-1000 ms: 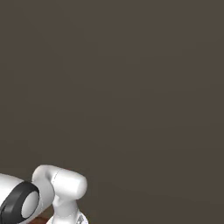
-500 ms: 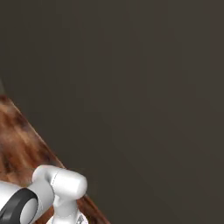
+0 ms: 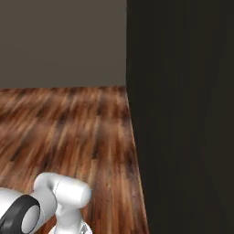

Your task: Take the cake and cupcake from the fridge and place them on the empty tray on the dining counter.

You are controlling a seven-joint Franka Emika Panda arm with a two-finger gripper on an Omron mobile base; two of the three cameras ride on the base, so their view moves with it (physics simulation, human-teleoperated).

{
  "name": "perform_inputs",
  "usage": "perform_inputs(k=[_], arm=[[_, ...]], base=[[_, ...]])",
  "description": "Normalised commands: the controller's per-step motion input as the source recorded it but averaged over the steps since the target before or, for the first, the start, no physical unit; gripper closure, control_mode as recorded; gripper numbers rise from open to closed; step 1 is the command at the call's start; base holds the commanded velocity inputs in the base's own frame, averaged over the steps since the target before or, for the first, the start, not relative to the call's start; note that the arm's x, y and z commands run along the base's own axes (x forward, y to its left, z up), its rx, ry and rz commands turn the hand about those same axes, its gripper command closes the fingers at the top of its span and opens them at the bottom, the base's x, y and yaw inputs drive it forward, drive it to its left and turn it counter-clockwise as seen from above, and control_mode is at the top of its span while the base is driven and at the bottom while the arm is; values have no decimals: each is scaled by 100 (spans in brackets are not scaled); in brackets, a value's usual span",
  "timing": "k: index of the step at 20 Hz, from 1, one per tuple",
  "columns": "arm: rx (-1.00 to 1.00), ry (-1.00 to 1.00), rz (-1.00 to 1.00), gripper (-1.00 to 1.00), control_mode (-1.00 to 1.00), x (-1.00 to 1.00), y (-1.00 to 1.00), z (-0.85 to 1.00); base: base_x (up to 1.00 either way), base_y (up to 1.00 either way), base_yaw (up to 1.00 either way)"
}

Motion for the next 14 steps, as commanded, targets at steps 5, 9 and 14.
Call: perform_inputs(k=[5,9,14], arm=[[0,0,0,100,100,0,0,0],[0,0,0,100,100,0,0,0],[0,0,0,100,100,0,0,0]], base=[[0,3,100],[2,6,100],[39,-3,91]])
